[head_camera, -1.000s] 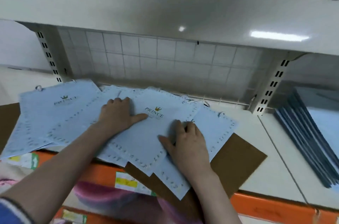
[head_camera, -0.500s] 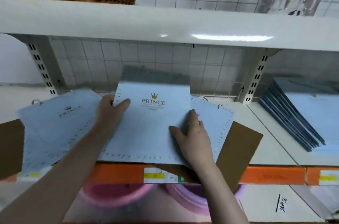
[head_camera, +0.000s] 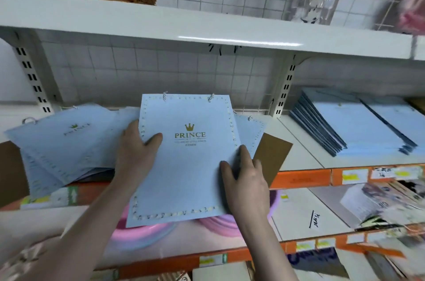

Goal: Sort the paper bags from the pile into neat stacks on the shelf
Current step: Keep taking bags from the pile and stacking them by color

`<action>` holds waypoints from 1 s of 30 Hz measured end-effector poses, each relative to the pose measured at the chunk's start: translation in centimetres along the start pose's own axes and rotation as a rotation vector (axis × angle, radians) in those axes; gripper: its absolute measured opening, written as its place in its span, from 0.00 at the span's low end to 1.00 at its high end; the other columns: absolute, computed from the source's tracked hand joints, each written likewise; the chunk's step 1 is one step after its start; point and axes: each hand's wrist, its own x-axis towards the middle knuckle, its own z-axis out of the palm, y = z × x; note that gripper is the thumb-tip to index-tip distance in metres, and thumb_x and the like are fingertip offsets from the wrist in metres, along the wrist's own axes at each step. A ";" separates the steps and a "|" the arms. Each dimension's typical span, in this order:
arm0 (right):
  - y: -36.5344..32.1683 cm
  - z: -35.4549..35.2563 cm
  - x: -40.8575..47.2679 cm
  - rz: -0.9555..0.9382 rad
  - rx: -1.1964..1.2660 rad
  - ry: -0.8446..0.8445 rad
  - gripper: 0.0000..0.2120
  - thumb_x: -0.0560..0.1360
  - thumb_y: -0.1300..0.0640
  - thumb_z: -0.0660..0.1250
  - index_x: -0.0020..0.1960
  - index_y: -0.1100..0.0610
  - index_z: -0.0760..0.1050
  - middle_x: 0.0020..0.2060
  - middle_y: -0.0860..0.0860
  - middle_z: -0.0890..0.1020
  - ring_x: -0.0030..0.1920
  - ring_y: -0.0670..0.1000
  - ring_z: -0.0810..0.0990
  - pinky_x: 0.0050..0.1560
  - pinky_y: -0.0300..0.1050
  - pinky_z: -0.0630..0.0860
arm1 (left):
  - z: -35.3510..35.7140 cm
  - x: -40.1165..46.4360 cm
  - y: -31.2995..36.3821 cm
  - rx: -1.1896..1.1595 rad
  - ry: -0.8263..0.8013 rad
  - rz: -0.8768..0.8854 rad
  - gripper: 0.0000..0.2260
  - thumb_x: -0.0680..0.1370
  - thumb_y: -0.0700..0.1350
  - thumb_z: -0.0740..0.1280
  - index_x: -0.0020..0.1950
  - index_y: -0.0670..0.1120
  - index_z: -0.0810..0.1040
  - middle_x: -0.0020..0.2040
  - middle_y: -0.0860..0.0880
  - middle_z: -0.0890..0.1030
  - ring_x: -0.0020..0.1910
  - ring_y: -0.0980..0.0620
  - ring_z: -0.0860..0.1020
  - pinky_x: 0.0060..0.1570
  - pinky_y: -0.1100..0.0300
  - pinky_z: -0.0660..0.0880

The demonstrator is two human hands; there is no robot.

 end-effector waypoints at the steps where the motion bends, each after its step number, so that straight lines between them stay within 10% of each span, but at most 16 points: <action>1: 0.5 -0.7 -0.2 -0.001 -0.011 0.008 0.26 0.78 0.47 0.57 0.74 0.49 0.56 0.57 0.52 0.70 0.56 0.57 0.75 0.47 0.47 0.68 | 0.4 -0.4 0.4 0.036 -0.008 0.028 0.15 0.72 0.49 0.66 0.56 0.45 0.75 0.50 0.48 0.79 0.47 0.47 0.77 0.46 0.52 0.73; 30: 38.6 -32.4 11.6 0.170 -0.268 0.292 0.26 0.78 0.44 0.55 0.73 0.54 0.59 0.61 0.54 0.71 0.56 0.56 0.74 0.41 0.43 0.64 | 44.0 -16.7 27.7 0.049 -0.280 0.188 0.23 0.74 0.47 0.69 0.65 0.42 0.67 0.57 0.42 0.71 0.59 0.43 0.70 0.51 0.54 0.67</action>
